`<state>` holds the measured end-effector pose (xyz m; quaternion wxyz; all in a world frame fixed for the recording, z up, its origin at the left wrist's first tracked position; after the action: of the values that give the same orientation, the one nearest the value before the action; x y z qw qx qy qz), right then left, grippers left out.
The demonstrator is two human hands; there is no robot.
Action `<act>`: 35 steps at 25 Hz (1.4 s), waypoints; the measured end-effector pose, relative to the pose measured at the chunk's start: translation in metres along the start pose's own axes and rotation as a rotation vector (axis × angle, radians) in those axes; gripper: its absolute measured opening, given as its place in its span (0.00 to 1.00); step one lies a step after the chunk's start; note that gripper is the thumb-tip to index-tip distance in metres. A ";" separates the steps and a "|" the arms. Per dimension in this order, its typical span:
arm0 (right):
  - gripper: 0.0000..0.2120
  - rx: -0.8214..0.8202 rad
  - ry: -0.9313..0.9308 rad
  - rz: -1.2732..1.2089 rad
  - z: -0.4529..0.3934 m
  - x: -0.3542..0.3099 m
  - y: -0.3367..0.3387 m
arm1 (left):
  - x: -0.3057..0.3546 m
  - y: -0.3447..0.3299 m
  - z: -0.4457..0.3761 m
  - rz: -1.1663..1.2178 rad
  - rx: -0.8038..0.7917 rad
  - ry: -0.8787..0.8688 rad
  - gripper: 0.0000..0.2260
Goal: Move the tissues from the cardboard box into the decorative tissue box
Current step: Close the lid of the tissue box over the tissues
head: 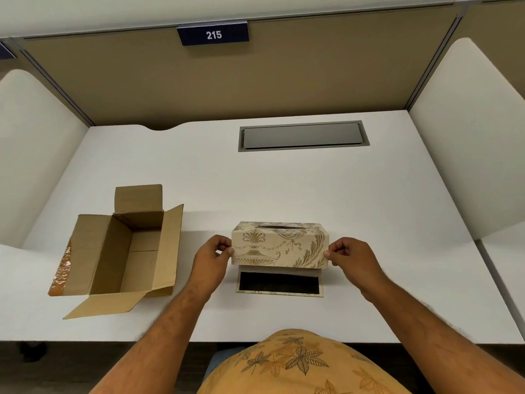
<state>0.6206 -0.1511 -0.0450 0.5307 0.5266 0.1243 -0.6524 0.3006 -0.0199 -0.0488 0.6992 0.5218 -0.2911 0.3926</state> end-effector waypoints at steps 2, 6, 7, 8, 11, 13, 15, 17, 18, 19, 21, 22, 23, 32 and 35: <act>0.04 -0.006 0.005 0.019 0.007 0.006 -0.001 | -0.007 0.000 0.007 -0.034 -0.006 -0.011 0.07; 0.05 -0.029 0.029 0.089 0.019 0.018 -0.001 | -0.023 0.001 0.023 -0.107 -0.025 -0.037 0.07; 0.06 -0.039 0.043 0.119 0.021 0.022 -0.001 | -0.028 0.001 0.026 -0.124 -0.028 -0.041 0.07; 0.06 -0.051 0.057 0.154 0.023 0.026 -0.001 | -0.033 0.002 0.030 -0.136 -0.033 -0.046 0.07; 0.09 -0.089 0.088 0.280 0.027 0.039 -0.004 | -0.049 0.001 0.038 -0.170 -0.059 -0.040 0.07; 0.11 -0.112 0.108 0.362 0.029 0.047 -0.008 | -0.059 -0.001 0.042 -0.216 -0.072 -0.029 0.06; 0.12 -0.139 0.114 0.432 0.031 0.055 -0.011 | -0.067 -0.003 0.044 -0.269 -0.085 -0.023 0.05; 0.13 -0.164 0.126 0.495 0.033 0.061 -0.015 | -0.073 -0.006 0.046 -0.319 -0.101 -0.013 0.06; 0.13 -0.167 0.131 0.515 0.033 0.063 -0.016 | -0.076 -0.007 0.046 -0.335 -0.104 -0.008 0.06; 0.13 -0.163 0.136 0.530 0.033 0.064 -0.017 | -0.077 -0.009 0.046 -0.345 -0.102 -0.005 0.05; 0.13 -0.150 0.153 0.549 0.031 0.064 -0.016 | -0.079 -0.011 0.045 -0.358 -0.097 -0.005 0.06; 0.13 -0.148 0.160 0.552 0.030 0.065 -0.016 | -0.080 -0.012 0.045 -0.364 -0.095 -0.007 0.06; 0.13 -0.147 0.164 0.553 0.030 0.065 -0.016 | -0.079 -0.012 0.046 -0.371 -0.094 -0.007 0.07; 0.07 -0.128 0.176 0.561 0.031 0.067 -0.016 | -0.079 -0.013 0.037 -0.416 -0.139 -0.016 0.05; 0.03 -0.110 0.164 0.552 0.036 0.066 -0.017 | -0.076 -0.010 0.037 -0.407 -0.168 -0.016 0.05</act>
<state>0.5948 -0.2073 -0.0913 0.7042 0.5618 0.0540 -0.4308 0.2694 -0.0758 -0.1056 0.8027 0.5127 -0.2173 0.2136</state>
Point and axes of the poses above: each hand's wrist, its own z-axis away from the middle knuckle, its own y-axis out of the back of the hand, x = y × z, the point moved 2 cm from there along -z, towards the middle knuckle, and after that the axes turned 6 degrees about x, right-handed, at the moved point
